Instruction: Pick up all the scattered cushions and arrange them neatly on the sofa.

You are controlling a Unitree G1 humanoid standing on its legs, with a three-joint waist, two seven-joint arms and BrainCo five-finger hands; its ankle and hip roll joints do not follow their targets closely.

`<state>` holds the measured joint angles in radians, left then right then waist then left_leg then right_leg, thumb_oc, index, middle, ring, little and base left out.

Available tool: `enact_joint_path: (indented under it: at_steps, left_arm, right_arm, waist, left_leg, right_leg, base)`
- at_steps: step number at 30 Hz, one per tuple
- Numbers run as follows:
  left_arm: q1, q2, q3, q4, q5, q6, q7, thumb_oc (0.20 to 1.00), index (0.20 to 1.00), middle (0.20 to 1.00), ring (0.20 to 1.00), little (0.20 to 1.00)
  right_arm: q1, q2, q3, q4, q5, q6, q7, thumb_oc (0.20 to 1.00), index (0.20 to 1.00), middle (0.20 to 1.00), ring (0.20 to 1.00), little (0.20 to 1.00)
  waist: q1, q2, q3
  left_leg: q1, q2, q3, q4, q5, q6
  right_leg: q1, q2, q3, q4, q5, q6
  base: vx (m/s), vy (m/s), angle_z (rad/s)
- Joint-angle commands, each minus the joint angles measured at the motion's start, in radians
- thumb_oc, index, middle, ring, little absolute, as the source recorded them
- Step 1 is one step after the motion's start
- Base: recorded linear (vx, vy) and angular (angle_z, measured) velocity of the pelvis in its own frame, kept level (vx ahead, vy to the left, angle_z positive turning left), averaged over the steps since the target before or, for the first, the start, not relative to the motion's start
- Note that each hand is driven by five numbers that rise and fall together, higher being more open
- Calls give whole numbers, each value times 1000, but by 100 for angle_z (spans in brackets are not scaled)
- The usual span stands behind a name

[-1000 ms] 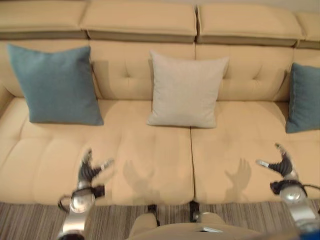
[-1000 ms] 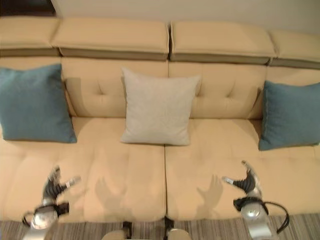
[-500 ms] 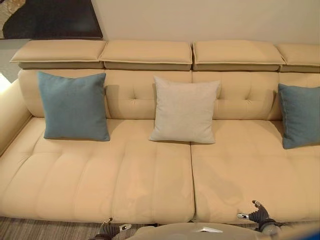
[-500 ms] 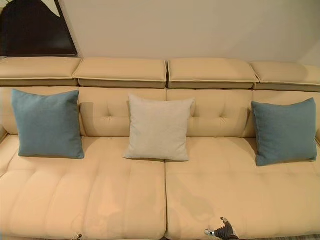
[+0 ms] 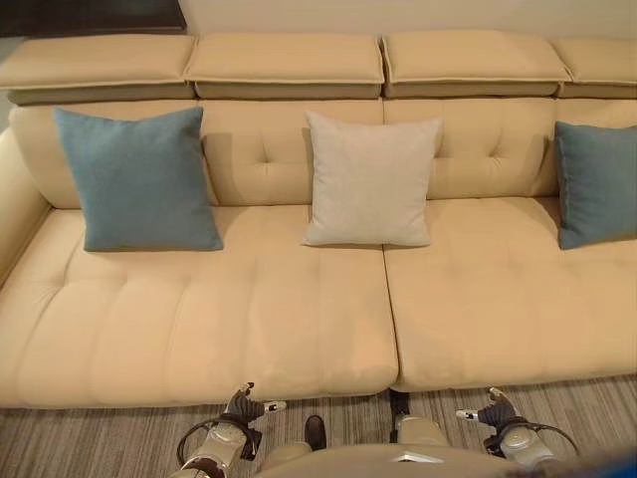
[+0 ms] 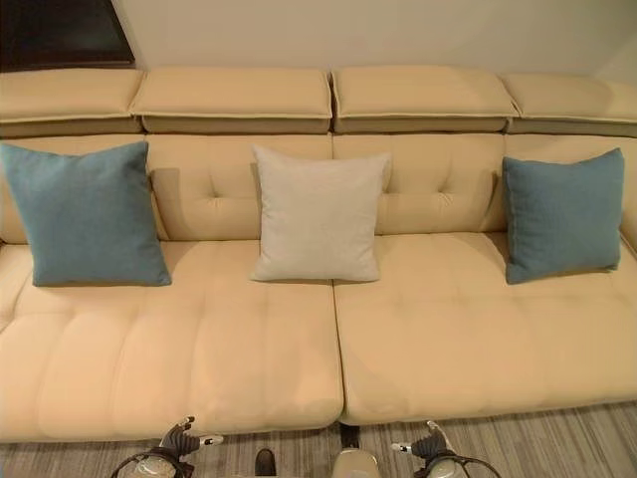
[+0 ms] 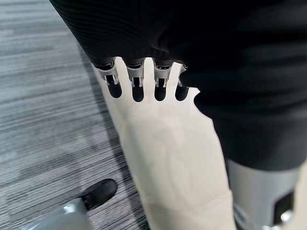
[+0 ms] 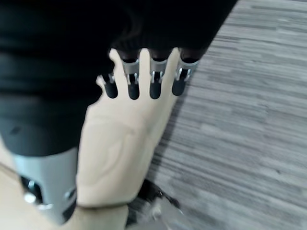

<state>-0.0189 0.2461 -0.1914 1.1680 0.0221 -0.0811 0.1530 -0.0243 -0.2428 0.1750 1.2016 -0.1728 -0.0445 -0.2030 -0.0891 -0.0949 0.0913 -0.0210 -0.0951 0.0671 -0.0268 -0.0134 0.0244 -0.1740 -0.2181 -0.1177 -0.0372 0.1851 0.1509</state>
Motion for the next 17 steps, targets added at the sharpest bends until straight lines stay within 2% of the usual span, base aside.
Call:
enact_joint_path:
  at_steps: [1,3,4,6,8,17]
  left_arm:
    - [-14,23,14,-5,23,-5,15,1000,1000,1000,1000,1000]
    - [-20,34,12,9,37,3,17,1000,1000,1000,1000,1000]
    - [-23,37,12,22,39,3,20,1000,1000,1000,1000,1000]
    - [-19,34,9,23,39,3,24,1000,1000,1000,1000,1000]
    - [-9,22,17,34,30,4,25,1000,1000,1000,1000,1000]
    - [-12,-1,28,43,9,15,17,1000,1000,1000,1000,1000]
  right_arm:
    - [-78,-60,40,-4,-4,8,-17,1000,1000,1000,1000,1000]
    - [-72,-57,39,12,2,7,-13,1000,1000,1000,1000,1000]
    - [-66,-51,32,24,9,6,-15,1000,1000,1000,1000,1000]
    - [-56,-44,30,32,10,10,-11,1000,1000,1000,1000,1000]
    - [-52,-44,34,40,8,9,-14,1000,1000,1000,1000,1000]
    - [-56,-42,45,41,18,11,-17,1000,1000,1000,1000,1000]
  waist:
    - [62,49,42]
    - [71,58,38]
    - [79,55,25]
    - [93,37,6]
    - [92,36,-19]
    - [92,27,-43]
  left_leg:
    - [12,55,-38,63,-103,-28]
    - [-3,60,-42,56,-85,-14]
    - [-16,61,-42,47,-76,-16]
    - [-22,53,-32,41,-73,-25]
    - [-14,62,-22,27,-65,-35]
    - [49,90,-12,-44,-28,-57]
  right_leg:
    - [-36,62,-42,139,-99,20]
    - [-5,77,-13,230,-156,4]
    - [27,88,0,234,-181,5]
    - [87,85,-19,152,-184,6]
    - [113,101,-17,78,-173,7]
    - [186,132,-33,-50,-147,1]
  base:
    - [-202,64,-96]
    - [-198,48,-42]
    - [-134,-24,16]
    - [-22,-87,4]
    - [31,-94,-6]
    - [-11,-57,1]
